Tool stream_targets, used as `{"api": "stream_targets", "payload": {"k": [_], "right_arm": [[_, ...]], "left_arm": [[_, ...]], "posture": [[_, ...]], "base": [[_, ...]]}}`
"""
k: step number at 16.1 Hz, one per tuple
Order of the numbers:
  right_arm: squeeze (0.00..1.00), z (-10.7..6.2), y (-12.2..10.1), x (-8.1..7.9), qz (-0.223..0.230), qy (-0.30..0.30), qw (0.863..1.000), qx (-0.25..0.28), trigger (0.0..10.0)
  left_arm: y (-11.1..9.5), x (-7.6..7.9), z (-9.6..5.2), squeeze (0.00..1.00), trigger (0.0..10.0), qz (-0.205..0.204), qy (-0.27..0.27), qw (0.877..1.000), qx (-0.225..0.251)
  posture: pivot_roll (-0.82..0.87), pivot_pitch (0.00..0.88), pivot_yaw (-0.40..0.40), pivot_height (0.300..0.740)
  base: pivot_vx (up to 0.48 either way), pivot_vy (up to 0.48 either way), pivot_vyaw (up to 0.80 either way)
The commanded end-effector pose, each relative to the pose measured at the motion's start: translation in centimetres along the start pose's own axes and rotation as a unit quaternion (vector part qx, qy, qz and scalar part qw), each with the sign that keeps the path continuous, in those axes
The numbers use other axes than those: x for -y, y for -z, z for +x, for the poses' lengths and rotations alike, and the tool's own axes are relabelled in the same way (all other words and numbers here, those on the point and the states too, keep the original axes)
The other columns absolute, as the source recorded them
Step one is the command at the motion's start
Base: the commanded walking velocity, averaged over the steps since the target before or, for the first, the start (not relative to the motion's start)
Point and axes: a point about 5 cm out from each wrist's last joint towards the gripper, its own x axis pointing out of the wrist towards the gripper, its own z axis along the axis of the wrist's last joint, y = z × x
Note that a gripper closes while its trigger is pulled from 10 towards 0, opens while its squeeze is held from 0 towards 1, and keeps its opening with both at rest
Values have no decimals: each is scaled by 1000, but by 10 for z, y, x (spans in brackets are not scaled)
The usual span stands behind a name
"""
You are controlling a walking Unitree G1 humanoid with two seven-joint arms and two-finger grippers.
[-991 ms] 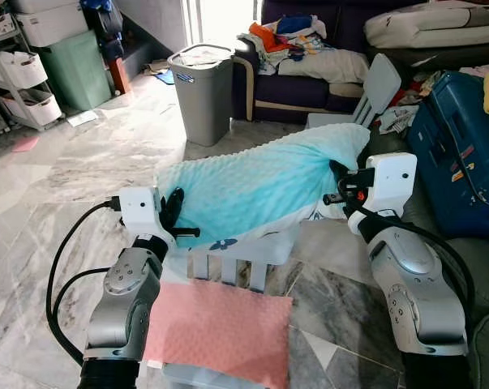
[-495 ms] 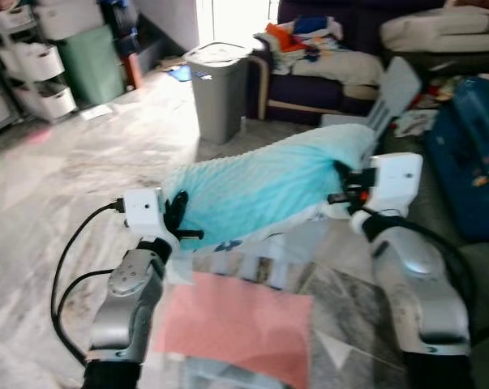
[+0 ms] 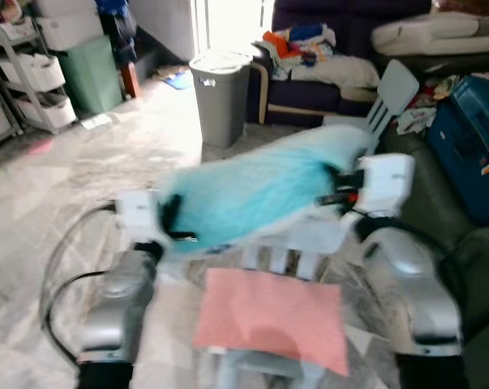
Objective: Move the pillow to the sofa
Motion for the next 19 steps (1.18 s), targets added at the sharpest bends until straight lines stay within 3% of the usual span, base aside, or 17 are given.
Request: {"api": "stream_targets", "payload": {"k": [1, 7, 19], "right_arm": [[0, 0, -9, 6, -7, 10, 1000, 17, 10000], [0, 0, -8, 6, -7, 12, 1000, 13, 10000], [0, 3, -9, 6, -10, 9, 1000, 12, 10000]], "left_arm": [[-4, 10, 2, 0, 10000, 4, 21, 1000, 10], [-4, 12, 3, 0, 10000, -5, 26, 1000, 7], [-6, 13, 7, 0, 10000, -21, 36, 999, 6]], "posture": [[-87, 0, 15, 740], [-88, 0, 16, 740], [-87, 0, 9, 740]], "base": [[0, 0, 0], [0, 0, 0], [0, 0, -788]]}}
